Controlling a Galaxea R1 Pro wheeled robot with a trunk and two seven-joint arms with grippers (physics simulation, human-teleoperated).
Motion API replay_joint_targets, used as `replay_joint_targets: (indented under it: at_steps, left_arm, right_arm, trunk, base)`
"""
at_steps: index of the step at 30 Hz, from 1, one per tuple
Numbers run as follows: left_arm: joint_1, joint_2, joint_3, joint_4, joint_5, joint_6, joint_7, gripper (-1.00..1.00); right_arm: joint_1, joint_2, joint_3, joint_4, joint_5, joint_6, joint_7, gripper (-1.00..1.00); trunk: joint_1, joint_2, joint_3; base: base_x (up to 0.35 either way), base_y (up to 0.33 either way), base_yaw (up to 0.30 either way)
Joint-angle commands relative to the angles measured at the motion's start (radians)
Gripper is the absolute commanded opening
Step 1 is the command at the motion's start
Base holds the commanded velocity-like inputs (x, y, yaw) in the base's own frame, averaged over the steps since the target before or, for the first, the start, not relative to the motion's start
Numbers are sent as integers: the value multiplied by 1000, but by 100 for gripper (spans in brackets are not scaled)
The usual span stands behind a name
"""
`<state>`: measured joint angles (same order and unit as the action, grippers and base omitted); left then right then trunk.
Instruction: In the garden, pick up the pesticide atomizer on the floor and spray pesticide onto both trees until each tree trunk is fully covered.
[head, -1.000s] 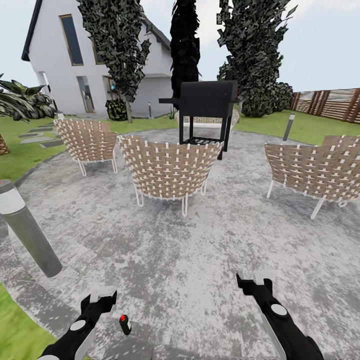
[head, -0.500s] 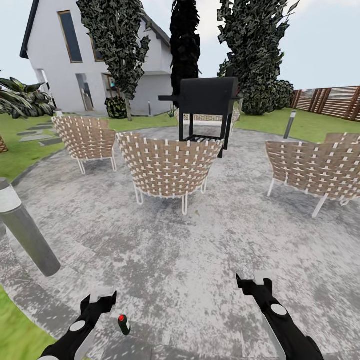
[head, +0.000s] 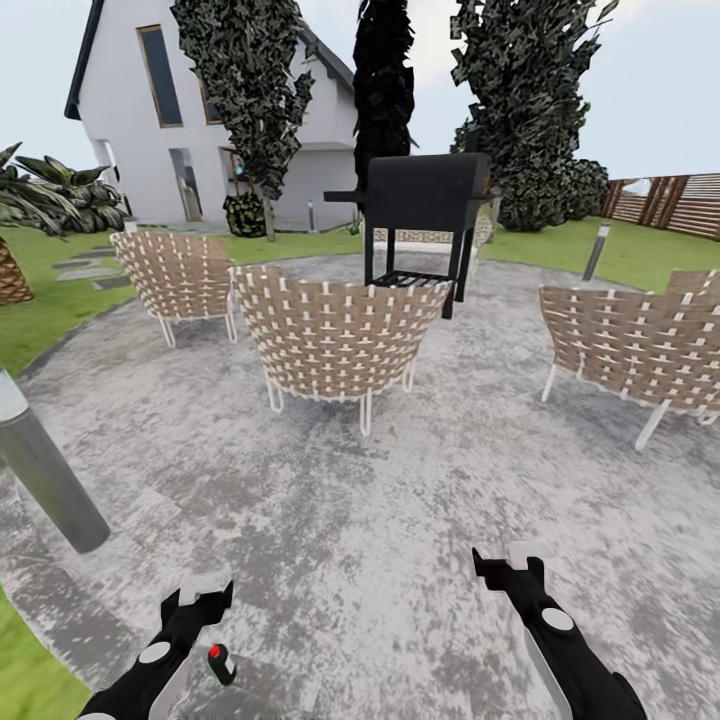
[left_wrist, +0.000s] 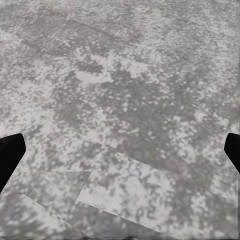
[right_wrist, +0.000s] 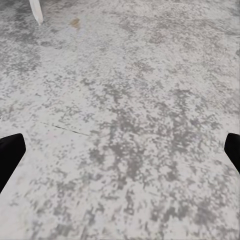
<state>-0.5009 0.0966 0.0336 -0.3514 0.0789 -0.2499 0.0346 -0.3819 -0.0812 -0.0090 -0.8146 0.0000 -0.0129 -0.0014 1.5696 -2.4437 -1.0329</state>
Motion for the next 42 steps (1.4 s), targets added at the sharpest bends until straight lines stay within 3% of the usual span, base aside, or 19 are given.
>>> replay_joint_targets:
  at_steps: [1, 23, 34, 42]
  left_arm:
    - [-1, 0, -2, 1, 8, -3, 0, 100]
    - [-1, 0, 2, 0, 8, -3, 1, 100]
    - [-1, 0, 3, 0, 8, -5, 1, 100]
    - [-1, 0, 2, 1, 8, -6, 1, 100]
  right_arm:
    - [0, 0, 0, 0, 0, -1, 0, 100]
    - [0, 0, 0, 0, 0, -1, 0, 100]
    - [0, 0, 0, 0, 0, -1, 0, 100]
    - [0, 0, 0, 0, 0, -1, 0, 100]
  trunk:
    - [0, 0, -1]
    - [0, 0, -1]
    - [0, 0, -1]
    - [30, -56, -26]
  base:
    - [0, -276, 266]
    - [24, -266, 275]
    - [7, -55, 276]
    - [0, -1, 94]
